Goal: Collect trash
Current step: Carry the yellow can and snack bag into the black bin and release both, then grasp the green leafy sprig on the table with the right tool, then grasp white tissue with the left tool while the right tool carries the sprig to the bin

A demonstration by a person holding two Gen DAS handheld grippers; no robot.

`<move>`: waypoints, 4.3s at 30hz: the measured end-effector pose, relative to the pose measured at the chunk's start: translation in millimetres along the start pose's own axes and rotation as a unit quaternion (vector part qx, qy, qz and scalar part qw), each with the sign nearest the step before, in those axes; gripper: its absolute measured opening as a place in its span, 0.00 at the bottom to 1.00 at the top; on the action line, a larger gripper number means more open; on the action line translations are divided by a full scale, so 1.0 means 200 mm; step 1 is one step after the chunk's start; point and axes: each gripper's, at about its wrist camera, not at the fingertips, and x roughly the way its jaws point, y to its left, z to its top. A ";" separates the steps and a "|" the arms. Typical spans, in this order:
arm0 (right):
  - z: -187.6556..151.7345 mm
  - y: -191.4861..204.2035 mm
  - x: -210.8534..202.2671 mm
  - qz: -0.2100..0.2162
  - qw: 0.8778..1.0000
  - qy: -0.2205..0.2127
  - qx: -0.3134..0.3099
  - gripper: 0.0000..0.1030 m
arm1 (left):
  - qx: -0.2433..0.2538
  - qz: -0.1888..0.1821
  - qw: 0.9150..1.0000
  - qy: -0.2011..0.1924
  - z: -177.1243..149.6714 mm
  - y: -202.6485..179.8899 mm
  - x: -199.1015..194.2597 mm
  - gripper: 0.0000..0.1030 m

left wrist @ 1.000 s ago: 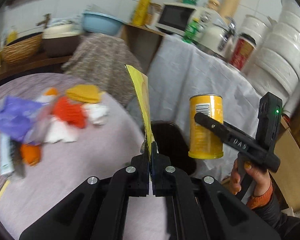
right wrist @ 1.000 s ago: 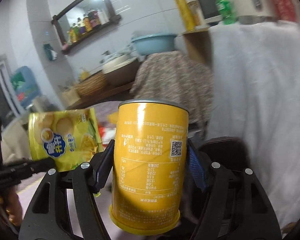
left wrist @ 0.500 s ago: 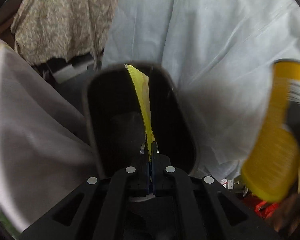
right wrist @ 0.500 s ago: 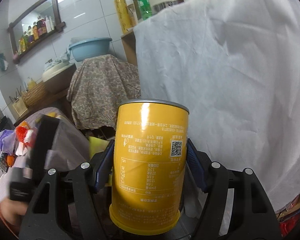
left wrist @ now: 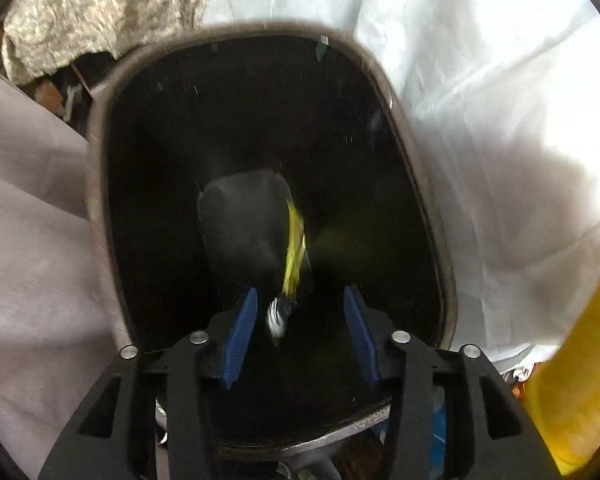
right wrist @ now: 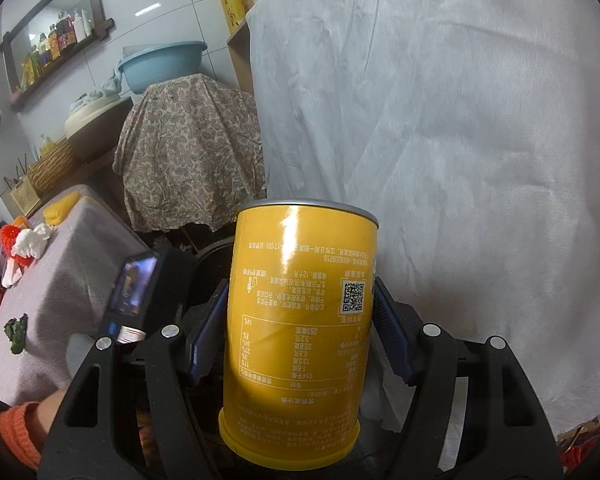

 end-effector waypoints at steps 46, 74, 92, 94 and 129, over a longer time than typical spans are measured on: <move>-0.35 0.54 1.37 -0.012 0.884 0.452 -0.120 0.67 | -0.066 0.046 0.934 -0.348 -0.74 0.59 -1.47 0.78; -0.14 1.37 -0.19 0.224 0.917 0.072 -0.321 0.61 | -0.196 0.130 0.902 -0.362 -1.51 1.13 -1.75 0.79; -0.22 1.39 -0.20 0.222 0.916 0.077 -0.324 0.16 | -0.041 0.115 0.927 -0.354 -1.15 0.87 -1.63 0.78; -0.21 1.37 -0.23 0.229 0.920 0.070 -0.311 0.15 | 0.001 0.139 0.923 -0.359 -1.07 0.82 -1.61 0.78; -0.25 0.93 -0.36 0.243 0.953 0.057 -0.169 0.16 | 0.060 0.097 0.927 -0.356 -0.73 0.55 -1.51 0.17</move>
